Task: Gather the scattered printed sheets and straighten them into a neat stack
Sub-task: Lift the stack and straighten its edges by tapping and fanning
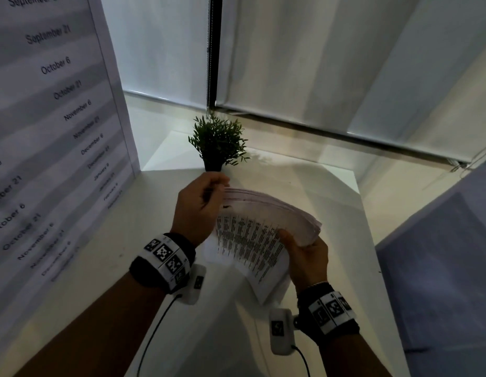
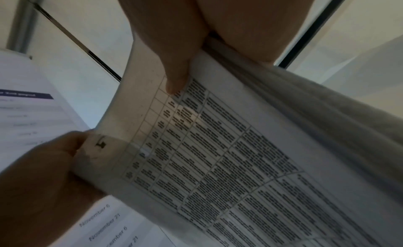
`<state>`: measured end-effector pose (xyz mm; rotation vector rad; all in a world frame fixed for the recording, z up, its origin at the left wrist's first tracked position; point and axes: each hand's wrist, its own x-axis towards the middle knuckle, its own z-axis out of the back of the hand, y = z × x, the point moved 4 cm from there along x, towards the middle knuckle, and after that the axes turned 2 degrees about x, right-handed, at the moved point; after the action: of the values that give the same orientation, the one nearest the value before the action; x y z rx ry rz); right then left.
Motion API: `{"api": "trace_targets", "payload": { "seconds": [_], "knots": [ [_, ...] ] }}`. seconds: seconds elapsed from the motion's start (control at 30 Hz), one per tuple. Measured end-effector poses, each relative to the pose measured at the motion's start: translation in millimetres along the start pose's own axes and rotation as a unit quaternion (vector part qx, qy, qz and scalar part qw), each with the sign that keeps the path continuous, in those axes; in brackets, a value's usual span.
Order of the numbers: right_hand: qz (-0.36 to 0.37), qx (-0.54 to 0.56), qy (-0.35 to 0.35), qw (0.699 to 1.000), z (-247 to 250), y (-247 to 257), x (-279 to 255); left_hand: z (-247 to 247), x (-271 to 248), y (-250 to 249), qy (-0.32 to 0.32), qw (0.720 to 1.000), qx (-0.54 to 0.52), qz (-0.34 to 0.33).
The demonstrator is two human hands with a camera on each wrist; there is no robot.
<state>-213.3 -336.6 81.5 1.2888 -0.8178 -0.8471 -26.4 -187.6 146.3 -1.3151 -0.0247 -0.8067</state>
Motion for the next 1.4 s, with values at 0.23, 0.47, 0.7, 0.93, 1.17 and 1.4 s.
{"api": "trace_targets", "payload": {
  "seconds": [0.23,0.47,0.7,0.93,1.17,1.4],
  "knots": [
    [0.119,-0.085,0.091,0.985,-13.5,43.2,3.3,-22.9,11.6,-49.1,0.259,0.841,0.452,-0.149],
    [0.141,-0.293,-0.030,0.945,27.6,37.7,22.1,27.4,17.0,-7.3,0.173,0.973,0.107,0.104],
    [-0.001,0.050,-0.032,0.998,52.1,-13.4,37.4,51.7,-7.2,53.8,0.138,0.937,-0.206,0.246],
    [0.052,0.014,0.010,0.999,42.4,23.9,24.1,50.9,-21.3,60.6,-0.027,0.979,-0.049,0.194],
    [-0.039,-0.020,-0.009,0.999,31.8,-51.2,-14.7,24.7,-85.8,114.4,0.065,0.968,0.055,0.235],
    [-0.019,0.032,-0.037,0.999,38.3,-38.5,-8.9,29.4,-80.0,105.5,0.026,0.980,0.022,0.194]
  ]
}}
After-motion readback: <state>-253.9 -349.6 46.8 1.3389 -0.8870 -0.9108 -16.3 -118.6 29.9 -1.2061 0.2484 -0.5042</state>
